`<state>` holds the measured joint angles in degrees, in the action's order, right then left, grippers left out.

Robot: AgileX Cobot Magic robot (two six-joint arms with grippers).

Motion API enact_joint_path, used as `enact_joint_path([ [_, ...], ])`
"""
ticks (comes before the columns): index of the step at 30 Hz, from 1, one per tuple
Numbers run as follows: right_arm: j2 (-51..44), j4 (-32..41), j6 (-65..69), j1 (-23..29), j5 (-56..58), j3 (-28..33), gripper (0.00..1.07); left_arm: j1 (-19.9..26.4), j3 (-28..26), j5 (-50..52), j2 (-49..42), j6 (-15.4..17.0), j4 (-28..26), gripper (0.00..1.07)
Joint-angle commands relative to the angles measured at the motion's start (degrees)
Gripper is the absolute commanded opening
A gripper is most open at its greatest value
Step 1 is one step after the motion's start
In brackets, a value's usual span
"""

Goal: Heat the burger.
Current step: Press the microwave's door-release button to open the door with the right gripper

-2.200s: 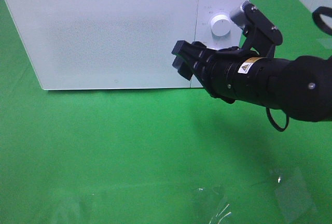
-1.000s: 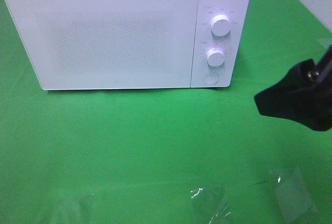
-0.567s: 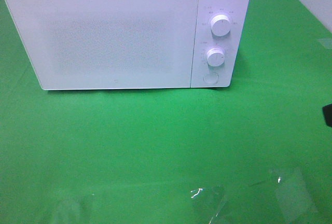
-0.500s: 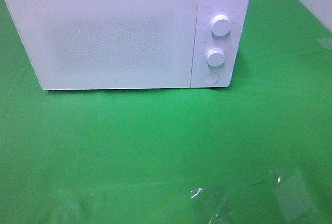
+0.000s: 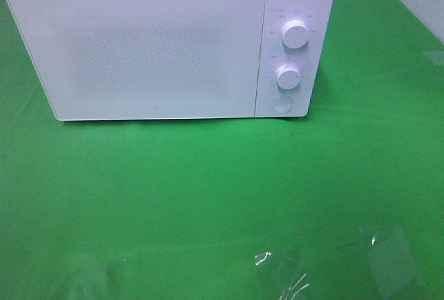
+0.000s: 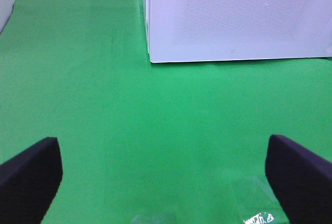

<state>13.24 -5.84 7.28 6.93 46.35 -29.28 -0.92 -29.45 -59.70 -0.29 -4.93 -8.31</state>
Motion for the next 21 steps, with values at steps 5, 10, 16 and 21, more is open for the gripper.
enact_joint_path([
  [5,-9.22,3.72,-4.35,-4.47,0.86,-0.23,0.76,0.06,0.23,0.4,-1.03,0.23,-0.06,1.0],
  [10,-14.78,4.24,-4.35,-4.47,1.09,-0.23,0.76,0.06,0.23,0.4,-1.03,0.23,-0.06,1.0],
  [16,-14.9,4.64,-3.84,-4.47,10.66,-0.57,0.76,0.06,0.23,0.4,-0.86,0.23,0.0,1.0],
  [21,-14.9,4.76,-4.13,-4.47,11.0,0.23,0.76,0.06,0.23,0.4,-0.86,0.23,0.0,1.0],
])
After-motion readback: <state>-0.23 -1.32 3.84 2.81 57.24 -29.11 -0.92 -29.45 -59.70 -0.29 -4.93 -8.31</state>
